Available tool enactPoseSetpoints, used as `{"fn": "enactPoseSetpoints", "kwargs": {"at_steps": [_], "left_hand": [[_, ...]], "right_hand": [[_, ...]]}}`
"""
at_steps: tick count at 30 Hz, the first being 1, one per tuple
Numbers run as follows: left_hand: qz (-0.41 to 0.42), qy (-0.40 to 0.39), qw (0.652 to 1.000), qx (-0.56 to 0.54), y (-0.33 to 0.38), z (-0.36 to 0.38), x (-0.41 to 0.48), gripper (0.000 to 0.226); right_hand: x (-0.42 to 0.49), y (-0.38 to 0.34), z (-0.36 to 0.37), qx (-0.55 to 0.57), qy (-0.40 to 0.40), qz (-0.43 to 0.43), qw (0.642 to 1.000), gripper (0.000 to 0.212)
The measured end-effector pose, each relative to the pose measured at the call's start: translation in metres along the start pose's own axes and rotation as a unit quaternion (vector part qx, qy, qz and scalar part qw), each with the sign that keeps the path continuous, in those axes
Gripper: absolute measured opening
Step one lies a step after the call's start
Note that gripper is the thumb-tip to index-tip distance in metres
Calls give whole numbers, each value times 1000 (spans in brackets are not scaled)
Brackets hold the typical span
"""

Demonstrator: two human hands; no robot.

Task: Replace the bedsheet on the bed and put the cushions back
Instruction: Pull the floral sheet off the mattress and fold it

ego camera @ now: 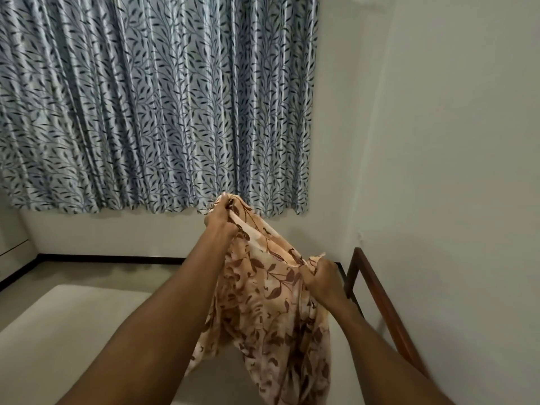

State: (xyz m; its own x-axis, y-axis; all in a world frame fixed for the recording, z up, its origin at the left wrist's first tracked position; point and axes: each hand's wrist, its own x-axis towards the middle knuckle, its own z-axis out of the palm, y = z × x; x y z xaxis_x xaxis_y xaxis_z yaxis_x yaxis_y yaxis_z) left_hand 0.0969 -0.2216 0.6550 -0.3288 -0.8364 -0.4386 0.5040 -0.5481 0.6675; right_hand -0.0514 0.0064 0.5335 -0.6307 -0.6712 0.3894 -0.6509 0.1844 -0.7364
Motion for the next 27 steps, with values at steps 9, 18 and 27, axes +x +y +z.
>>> {"fn": "enactPoseSetpoints", "kwargs": {"at_steps": [9,18,27], "left_hand": [[118,-85,969,199,-52,17,-13,38],[208,-120,856,458,-84,24,-18,31],[33,-161,965,204,-86,24,-24,18]], "right_hand": [[25,-49,-5,164,54,46,984,60],[45,-69,3,-151,-95,-7,984,56],[30,-67,2,-91,-7,37,995,48]]}}
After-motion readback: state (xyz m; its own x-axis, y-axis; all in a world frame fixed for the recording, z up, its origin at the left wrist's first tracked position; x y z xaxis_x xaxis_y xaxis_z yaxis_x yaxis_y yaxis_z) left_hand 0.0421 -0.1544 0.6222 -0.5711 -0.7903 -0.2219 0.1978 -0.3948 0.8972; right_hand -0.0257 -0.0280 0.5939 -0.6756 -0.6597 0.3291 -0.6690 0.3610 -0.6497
